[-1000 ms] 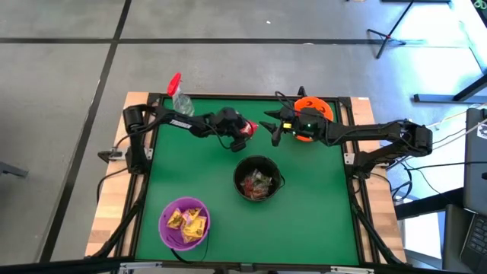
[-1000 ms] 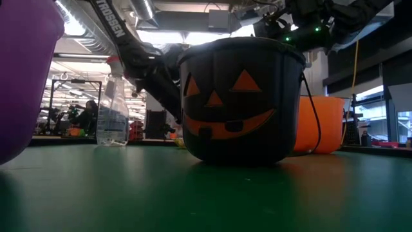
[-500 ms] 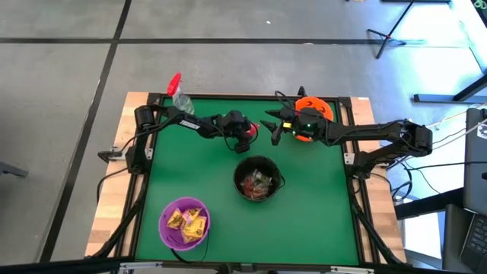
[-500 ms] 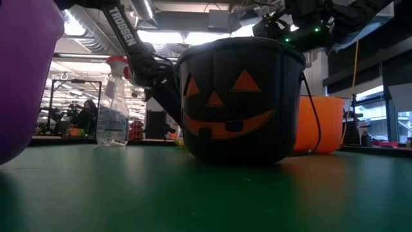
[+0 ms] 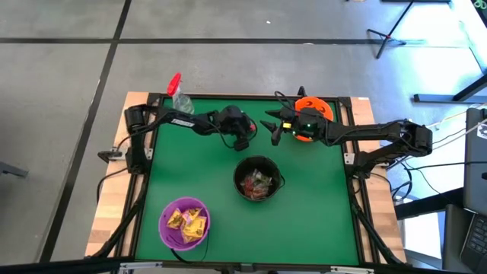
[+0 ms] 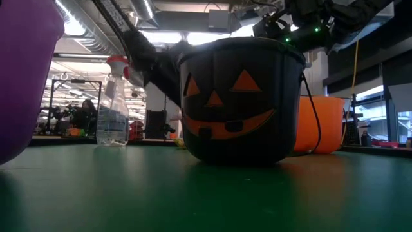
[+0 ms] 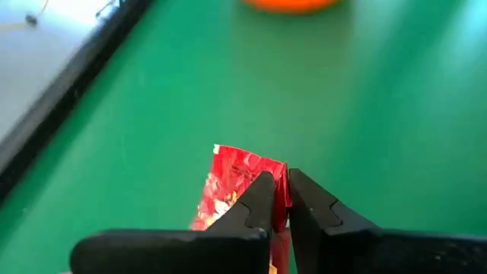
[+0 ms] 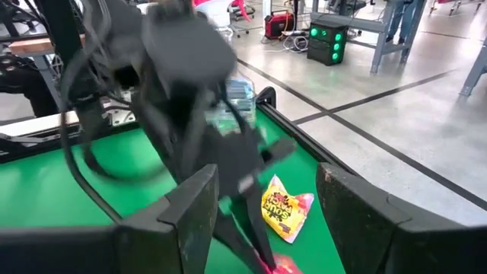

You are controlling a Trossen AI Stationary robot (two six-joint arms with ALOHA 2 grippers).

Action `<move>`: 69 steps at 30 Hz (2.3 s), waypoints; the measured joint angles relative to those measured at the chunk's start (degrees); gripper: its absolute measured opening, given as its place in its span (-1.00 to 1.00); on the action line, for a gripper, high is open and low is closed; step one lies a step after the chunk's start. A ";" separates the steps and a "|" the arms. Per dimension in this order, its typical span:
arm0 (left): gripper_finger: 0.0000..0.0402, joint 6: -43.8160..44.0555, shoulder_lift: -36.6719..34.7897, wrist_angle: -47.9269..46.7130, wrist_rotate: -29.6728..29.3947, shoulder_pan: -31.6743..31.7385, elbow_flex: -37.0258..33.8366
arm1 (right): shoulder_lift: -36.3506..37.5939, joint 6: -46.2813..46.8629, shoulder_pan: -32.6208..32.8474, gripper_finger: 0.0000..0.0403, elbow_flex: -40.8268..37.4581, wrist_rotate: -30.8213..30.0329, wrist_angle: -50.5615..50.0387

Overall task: Sort candy
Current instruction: Put the red candy into the orange bucket

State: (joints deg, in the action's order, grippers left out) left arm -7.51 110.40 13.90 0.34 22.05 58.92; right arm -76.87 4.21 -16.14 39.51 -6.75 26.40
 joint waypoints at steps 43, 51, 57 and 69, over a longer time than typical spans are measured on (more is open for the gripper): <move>-0.99 5.62 -19.74 -4.04 3.42 -12.90 0.06 | -3.62 -10.49 0.04 -0.07 0.00 26.35 -3.45; -0.99 5.62 -19.75 -3.55 0.50 -12.60 0.06 | -3.62 -9.42 0.04 -0.45 0.00 27.85 -2.84; -0.99 5.47 -19.75 -3.47 -0.94 -12.57 0.06 | -3.62 -10.48 0.07 -0.85 0.00 27.98 -2.68; -0.71 5.86 -20.58 -3.37 -5.77 -12.42 0.08 | -2.92 -10.51 0.00 -0.98 0.00 26.20 -3.59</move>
State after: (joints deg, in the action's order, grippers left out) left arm -1.65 89.83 10.52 -5.43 9.63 59.00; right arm -79.79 -6.31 -16.14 39.51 19.45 22.82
